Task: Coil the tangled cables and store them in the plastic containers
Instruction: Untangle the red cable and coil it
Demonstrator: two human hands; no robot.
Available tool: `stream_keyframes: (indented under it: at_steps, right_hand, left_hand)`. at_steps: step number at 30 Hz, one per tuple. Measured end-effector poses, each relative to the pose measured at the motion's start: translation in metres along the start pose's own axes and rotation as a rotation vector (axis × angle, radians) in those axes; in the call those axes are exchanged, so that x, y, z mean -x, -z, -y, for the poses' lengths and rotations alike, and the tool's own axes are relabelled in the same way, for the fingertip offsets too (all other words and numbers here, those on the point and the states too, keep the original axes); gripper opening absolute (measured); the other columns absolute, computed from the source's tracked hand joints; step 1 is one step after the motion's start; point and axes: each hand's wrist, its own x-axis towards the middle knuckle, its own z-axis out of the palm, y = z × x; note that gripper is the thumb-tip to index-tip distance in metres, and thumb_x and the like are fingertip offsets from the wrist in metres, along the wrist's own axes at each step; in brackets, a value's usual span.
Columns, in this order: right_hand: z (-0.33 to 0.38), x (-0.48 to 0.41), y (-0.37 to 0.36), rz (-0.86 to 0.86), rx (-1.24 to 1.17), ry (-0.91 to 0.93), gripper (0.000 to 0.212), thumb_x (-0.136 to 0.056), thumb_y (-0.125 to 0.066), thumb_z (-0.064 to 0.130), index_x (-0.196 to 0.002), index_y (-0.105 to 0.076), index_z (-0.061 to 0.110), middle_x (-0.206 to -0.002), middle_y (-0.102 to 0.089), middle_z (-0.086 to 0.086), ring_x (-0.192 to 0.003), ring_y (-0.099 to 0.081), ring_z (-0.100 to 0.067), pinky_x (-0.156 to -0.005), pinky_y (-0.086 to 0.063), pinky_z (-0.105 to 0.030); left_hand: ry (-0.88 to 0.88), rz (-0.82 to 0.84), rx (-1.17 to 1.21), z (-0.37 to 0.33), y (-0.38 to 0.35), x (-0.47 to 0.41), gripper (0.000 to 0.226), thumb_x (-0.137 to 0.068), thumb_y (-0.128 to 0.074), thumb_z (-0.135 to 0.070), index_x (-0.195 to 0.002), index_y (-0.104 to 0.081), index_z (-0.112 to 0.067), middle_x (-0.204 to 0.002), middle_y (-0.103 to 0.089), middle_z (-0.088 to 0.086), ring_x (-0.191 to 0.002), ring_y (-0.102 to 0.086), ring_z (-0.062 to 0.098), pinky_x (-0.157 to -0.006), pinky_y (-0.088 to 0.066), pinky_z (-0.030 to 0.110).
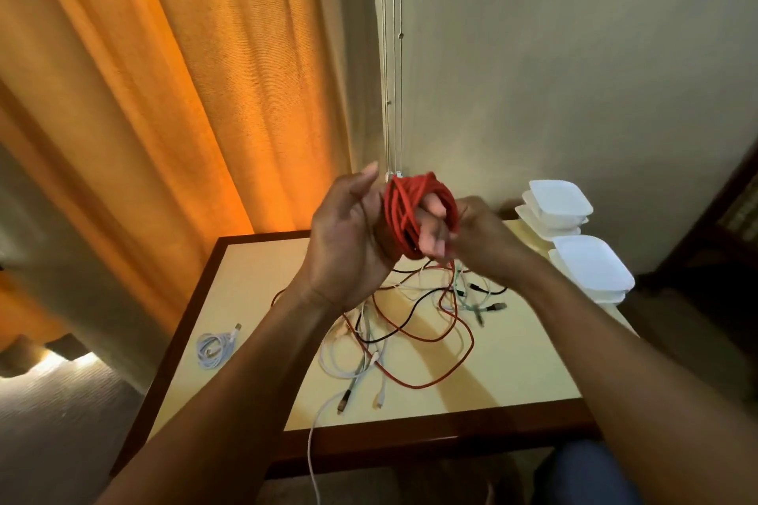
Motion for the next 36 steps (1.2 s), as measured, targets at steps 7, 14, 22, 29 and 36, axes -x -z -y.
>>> stream_keyframes:
  at_steps: [7, 14, 22, 29, 36]
  right_hand:
    - [-0.027, 0.021, -0.023, 0.019, 0.266, 0.030, 0.019, -0.103, -0.058, 0.025, -0.105, -0.077, 0.025, -0.066, -0.066, 0.018, -0.055, -0.052, -0.004, -0.053, -0.042, -0.022]
    - [-0.012, 0.029, 0.007, -0.096, 0.770, 0.252, 0.030, -0.098, -0.056, 0.046, -0.103, -0.077, 0.026, -0.086, -0.076, 0.006, -0.071, -0.064, -0.009, -0.066, -0.052, -0.035]
    - [0.048, 0.020, 0.044, -0.161, 0.783, 0.526, 0.010, -0.089, -0.077, 0.032, -0.091, -0.082, 0.024, -0.075, -0.064, 0.024, -0.065, -0.057, 0.006, -0.070, -0.049, -0.026]
    - [0.028, -0.001, 0.037, -0.150, 0.228, 0.168, 0.013, -0.089, -0.075, 0.019, -0.101, -0.081, 0.015, -0.077, -0.074, 0.012, -0.067, -0.065, -0.002, -0.064, -0.050, -0.015]
    - [-0.015, 0.028, -0.007, -0.088, -0.166, -0.044, 0.024, -0.097, -0.056, 0.037, -0.102, -0.078, 0.027, -0.056, -0.038, -0.005, -0.050, -0.027, -0.013, -0.047, -0.024, -0.026]
  left_hand:
    - [-0.102, -0.302, -0.184, 0.001, 0.027, -0.003, 0.066, -0.107, -0.014, -0.042, -0.124, -0.060, 0.001, -0.119, -0.072, 0.023, -0.117, -0.065, 0.037, -0.104, -0.043, 0.055]
    - [0.133, -0.488, -0.726, -0.001, 0.039, 0.003, 0.073, -0.105, -0.024, -0.058, -0.115, -0.068, -0.001, -0.092, -0.070, 0.016, -0.101, -0.069, 0.022, -0.101, -0.046, 0.037]
    - [0.393, -0.130, -0.804, 0.006, 0.025, 0.013, 0.077, -0.108, -0.018, -0.057, -0.080, -0.075, -0.014, -0.072, -0.074, 0.006, -0.070, -0.063, 0.015, -0.074, -0.046, 0.031]
    - [0.253, 0.126, -0.355, 0.018, 0.012, 0.014, 0.030, -0.099, -0.057, -0.026, -0.083, -0.062, -0.001, -0.052, -0.049, 0.009, -0.054, -0.055, 0.025, -0.075, -0.047, 0.045]
    - [0.228, -0.114, -0.013, 0.011, 0.013, 0.003, 0.034, -0.091, -0.046, -0.031, -0.066, -0.054, -0.011, -0.038, -0.033, -0.002, -0.040, -0.043, 0.018, -0.067, -0.053, 0.033]
